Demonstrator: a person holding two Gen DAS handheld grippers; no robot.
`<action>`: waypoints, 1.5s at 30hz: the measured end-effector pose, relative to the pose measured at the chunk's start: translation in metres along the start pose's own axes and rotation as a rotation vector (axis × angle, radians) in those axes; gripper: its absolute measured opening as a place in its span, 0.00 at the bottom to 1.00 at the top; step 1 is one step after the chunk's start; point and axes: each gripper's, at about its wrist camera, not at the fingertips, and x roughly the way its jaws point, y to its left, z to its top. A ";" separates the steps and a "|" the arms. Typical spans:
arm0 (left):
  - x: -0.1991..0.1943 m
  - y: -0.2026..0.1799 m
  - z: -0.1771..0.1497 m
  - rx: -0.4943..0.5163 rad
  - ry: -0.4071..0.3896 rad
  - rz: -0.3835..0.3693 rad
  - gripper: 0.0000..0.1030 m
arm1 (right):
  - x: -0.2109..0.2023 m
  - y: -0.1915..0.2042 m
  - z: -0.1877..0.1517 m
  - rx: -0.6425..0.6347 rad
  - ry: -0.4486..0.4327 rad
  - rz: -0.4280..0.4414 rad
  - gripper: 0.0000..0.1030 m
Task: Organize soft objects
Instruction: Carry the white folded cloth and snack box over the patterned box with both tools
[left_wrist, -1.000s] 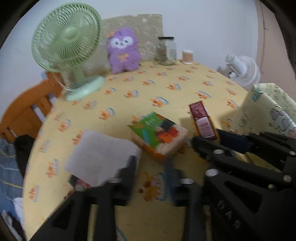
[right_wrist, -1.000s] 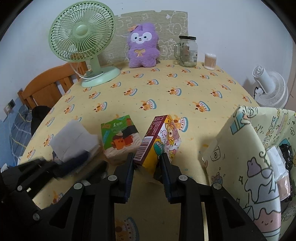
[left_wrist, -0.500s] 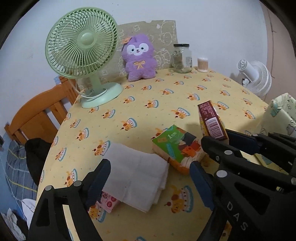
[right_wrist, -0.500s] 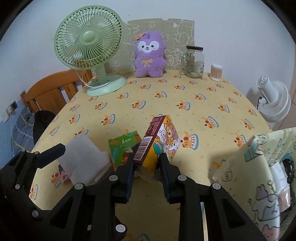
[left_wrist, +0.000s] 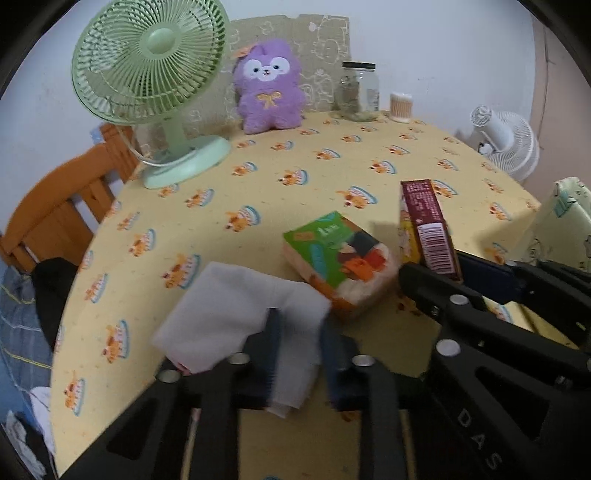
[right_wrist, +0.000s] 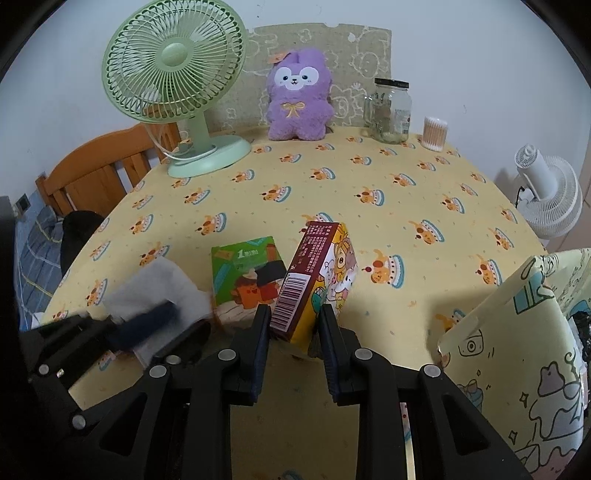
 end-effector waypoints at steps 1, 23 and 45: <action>-0.001 -0.001 -0.001 -0.001 0.000 -0.002 0.09 | 0.000 0.000 0.000 0.000 0.001 0.000 0.28; -0.050 -0.009 -0.004 -0.043 -0.077 0.021 0.02 | -0.046 -0.002 -0.002 -0.001 -0.060 0.044 0.28; -0.123 -0.024 0.004 -0.071 -0.198 0.075 0.02 | -0.118 -0.003 0.009 -0.021 -0.169 0.101 0.28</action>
